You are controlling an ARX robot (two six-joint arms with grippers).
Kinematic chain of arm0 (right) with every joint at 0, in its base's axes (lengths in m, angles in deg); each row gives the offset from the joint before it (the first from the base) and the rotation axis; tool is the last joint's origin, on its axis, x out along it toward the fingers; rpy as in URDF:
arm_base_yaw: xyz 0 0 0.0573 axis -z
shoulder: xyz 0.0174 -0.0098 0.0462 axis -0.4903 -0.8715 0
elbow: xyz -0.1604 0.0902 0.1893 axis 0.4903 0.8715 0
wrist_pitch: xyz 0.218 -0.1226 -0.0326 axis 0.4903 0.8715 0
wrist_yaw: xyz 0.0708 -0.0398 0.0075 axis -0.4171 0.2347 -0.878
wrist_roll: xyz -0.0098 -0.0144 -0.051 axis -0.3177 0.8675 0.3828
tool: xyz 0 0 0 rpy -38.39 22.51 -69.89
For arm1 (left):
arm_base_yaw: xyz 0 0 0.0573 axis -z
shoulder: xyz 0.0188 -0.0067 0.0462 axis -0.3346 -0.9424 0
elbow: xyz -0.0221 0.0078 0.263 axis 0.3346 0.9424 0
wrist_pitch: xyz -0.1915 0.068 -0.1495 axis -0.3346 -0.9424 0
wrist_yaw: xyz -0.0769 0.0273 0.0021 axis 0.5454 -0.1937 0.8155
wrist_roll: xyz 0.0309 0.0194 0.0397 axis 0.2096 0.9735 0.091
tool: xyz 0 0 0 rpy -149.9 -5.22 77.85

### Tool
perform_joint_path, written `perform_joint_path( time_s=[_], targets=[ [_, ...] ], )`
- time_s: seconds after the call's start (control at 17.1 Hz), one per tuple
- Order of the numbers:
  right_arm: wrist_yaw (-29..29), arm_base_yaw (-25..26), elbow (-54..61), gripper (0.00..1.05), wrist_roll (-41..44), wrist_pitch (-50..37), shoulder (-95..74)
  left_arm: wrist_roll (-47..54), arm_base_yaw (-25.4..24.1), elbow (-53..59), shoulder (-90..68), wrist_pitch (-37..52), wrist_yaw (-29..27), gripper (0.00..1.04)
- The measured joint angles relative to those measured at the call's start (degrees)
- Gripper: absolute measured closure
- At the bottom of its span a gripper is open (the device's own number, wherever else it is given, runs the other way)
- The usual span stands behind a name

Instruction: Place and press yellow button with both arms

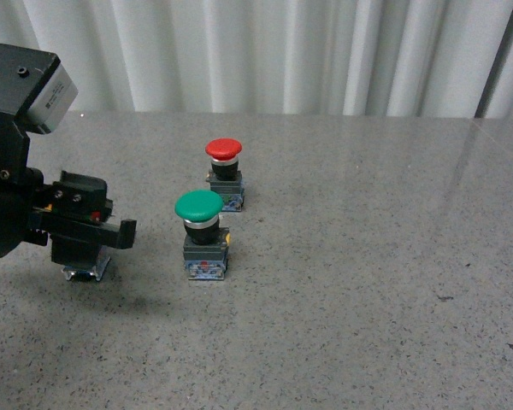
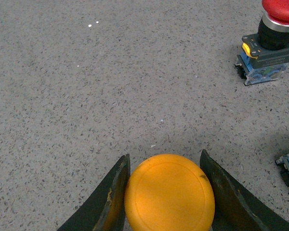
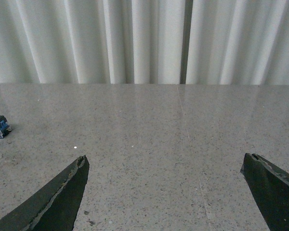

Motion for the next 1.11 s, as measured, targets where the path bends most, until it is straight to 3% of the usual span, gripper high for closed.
perform_joint_path(
  time_s=[0.06,0.29,0.47,0.76,1.11],
  targets=[
    [0.0,0.0,0.0,0.06,0.0,0.0,0.0,0.1,0.2,0.2,1.2,-0.7,-0.7,0.68],
    [0.0,0.0,0.0,0.06,0.0,0.0,0.0,1.8,2.7,-1.8,9.0,-4.8,-1.6,0.69],
    [0.0,0.0,0.0,0.06,0.0,0.0,0.0,2.1,6.3,-14.2,5.7,-6.4,-2.0,0.7],
    [0.0,0.0,0.0,0.06,0.0,0.0,0.0,-0.5,17.4,-34.3,-11.0,-8.4,-2.8,0.7],
    [0.0,0.0,0.0,0.06,0.0,0.0,0.0,-11.5,27.5,-37.6,-21.3,-5.9,-5.8,0.7]
  ],
)
